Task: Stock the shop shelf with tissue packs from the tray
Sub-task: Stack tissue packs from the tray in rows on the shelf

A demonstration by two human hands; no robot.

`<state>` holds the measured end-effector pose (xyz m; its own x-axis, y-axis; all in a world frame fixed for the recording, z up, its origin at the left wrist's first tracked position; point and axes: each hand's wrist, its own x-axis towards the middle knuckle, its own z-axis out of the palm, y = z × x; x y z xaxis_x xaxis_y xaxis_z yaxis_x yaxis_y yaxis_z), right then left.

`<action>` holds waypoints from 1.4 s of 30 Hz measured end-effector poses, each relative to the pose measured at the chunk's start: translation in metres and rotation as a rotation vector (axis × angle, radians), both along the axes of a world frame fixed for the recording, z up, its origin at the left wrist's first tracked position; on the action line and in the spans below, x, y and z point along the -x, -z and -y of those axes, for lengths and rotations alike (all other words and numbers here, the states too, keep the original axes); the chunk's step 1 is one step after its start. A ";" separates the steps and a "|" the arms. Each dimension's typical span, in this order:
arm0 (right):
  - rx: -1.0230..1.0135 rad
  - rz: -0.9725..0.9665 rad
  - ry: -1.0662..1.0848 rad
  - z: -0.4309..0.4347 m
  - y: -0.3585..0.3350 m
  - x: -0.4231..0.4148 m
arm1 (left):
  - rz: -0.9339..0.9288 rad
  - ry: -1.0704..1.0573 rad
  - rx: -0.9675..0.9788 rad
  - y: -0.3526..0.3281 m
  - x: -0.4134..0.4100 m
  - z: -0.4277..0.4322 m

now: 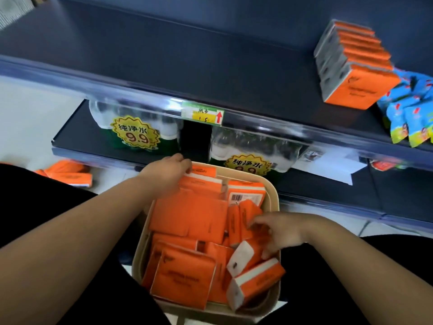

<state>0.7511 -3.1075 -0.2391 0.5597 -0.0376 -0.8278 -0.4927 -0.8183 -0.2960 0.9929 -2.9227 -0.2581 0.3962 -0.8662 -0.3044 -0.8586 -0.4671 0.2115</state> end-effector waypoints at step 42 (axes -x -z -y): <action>0.118 0.116 -0.036 -0.003 0.035 0.055 | -0.827 -0.213 -0.087 0.003 0.067 0.041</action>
